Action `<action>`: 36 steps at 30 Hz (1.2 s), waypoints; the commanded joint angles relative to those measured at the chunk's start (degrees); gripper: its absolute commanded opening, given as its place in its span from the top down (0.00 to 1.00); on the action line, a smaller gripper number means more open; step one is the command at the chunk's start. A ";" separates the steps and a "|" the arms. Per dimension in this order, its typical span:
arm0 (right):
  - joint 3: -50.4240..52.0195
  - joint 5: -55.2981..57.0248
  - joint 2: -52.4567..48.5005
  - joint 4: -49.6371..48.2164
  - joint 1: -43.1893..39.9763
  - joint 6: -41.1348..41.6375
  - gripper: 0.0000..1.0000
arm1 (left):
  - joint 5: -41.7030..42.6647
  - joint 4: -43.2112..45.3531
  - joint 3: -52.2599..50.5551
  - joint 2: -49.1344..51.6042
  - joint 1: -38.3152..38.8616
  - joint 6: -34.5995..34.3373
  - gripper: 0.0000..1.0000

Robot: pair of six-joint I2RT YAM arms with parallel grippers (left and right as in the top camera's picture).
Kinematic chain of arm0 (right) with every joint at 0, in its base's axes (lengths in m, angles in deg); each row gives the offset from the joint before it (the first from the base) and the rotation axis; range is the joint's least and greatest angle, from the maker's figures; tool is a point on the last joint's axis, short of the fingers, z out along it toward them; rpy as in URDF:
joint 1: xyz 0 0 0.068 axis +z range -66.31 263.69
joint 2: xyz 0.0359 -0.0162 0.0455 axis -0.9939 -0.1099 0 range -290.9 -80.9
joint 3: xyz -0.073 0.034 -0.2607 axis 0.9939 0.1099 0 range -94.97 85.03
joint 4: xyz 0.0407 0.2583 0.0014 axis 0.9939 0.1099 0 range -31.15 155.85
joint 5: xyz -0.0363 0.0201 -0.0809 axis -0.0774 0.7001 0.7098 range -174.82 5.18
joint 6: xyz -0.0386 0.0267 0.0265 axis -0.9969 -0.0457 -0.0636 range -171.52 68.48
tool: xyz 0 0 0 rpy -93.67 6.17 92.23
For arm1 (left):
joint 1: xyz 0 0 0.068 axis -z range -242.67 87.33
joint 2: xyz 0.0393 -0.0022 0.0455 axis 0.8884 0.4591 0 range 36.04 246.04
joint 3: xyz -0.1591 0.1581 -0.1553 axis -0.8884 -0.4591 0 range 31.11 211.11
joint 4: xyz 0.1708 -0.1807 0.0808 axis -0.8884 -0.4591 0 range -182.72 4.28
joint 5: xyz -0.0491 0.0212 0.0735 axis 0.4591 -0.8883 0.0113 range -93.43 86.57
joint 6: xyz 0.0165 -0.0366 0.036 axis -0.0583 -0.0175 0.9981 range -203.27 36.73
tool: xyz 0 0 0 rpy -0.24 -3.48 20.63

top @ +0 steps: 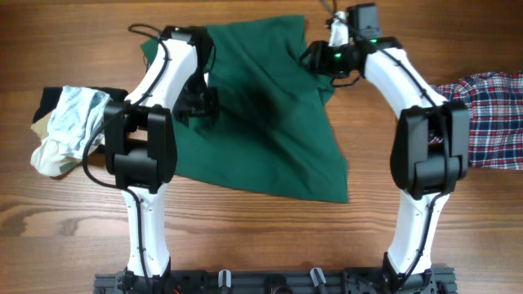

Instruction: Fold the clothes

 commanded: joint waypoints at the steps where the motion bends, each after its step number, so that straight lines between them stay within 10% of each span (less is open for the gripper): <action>1: -0.74 13.14 -1.92 -0.92 4.09 -2.27 0.30 | 1.31 2.25 -6.82 0.83 0.04 -0.20 0.39; 5: -0.74 20.90 -5.05 -4.52 5.42 -2.71 0.29 | 1.33 3.78 -13.29 0.83 0.04 -0.17 0.39; 12: -0.74 29.70 -6.45 -4.50 4.74 -3.85 0.70 | 1.29 3.78 -15.67 0.83 0.04 -0.13 0.39; 22: -0.74 33.55 -6.40 7.56 -3.54 -4.02 0.90 | 1.25 3.82 -15.67 0.83 0.04 0.31 0.39; 27: -0.79 18.58 -0.15 8.22 -3.69 -13.38 0.69 | 1.27 4.00 -15.67 0.83 0.04 0.28 0.41; 30: -0.79 10.25 2.99 8.17 -3.69 -15.28 0.39 | 1.29 4.02 -15.67 0.83 0.04 0.26 0.41; 36: -0.17 3.72 1.60 5.75 -1.53 -15.34 0.31 | 1.49 4.63 -15.67 0.83 0.04 0.26 0.41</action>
